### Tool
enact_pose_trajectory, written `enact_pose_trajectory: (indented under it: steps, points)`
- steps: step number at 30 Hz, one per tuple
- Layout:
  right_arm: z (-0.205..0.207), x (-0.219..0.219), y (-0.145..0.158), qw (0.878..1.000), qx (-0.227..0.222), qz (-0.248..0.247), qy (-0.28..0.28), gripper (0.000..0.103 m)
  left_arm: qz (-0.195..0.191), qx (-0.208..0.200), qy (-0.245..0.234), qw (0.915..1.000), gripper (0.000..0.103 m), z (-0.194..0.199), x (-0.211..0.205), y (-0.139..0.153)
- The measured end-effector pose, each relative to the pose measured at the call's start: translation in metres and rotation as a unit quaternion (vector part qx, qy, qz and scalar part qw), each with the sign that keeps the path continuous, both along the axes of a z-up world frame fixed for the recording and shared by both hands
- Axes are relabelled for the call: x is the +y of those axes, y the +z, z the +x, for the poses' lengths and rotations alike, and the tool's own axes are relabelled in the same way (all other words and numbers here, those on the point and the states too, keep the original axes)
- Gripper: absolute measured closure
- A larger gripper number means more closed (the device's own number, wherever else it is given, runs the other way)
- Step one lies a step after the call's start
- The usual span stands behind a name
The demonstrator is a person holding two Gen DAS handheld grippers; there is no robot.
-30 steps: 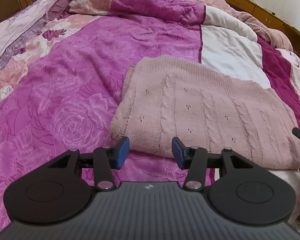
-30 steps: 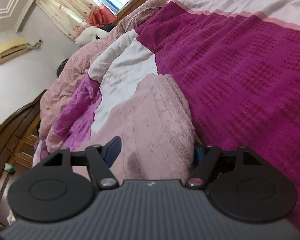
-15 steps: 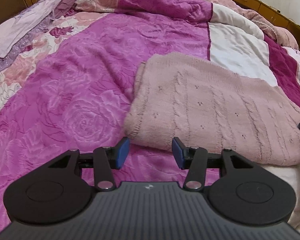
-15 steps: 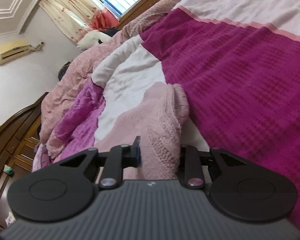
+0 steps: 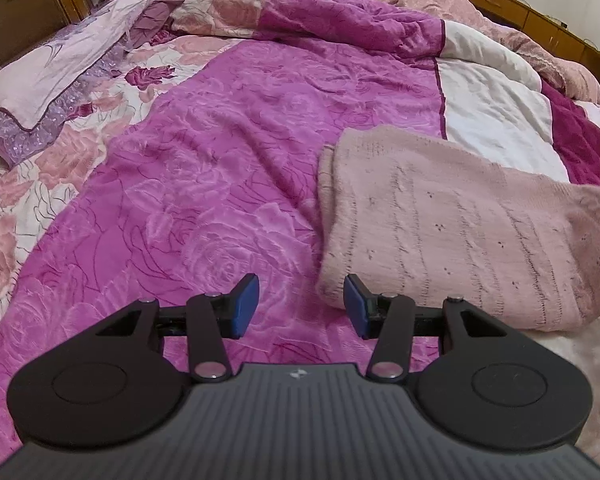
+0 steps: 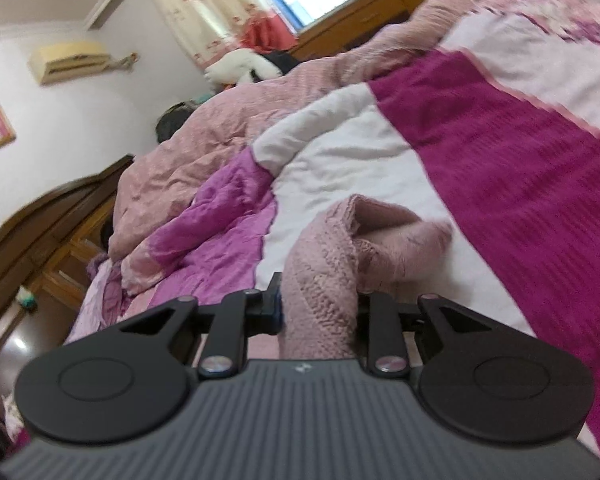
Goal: Fold small clothes
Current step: 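Grasp the cardigan's folded edge with the right gripper and lift it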
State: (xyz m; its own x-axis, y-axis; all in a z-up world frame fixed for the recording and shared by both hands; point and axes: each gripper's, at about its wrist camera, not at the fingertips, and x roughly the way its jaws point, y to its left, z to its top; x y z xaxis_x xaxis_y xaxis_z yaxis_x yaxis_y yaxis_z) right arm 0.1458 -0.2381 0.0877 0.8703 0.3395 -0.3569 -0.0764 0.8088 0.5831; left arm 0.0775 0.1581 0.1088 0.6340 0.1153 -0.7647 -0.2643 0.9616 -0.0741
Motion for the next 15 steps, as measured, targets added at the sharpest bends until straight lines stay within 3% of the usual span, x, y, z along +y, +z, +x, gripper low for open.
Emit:
enact_pose_trajectory:
  steps: [7,15]
  points:
    - [0.009,0.044,0.031,0.999,-0.016,-0.011,0.03,0.077,0.008,-0.014,-0.007,0.9998,0.048,-0.001,0.013,0.009]
    - [0.012,0.137,0.053,0.993,-0.042,-0.055,0.1,0.078,0.002,-0.025,0.002,0.9997,0.048,-0.006,0.036,0.011]
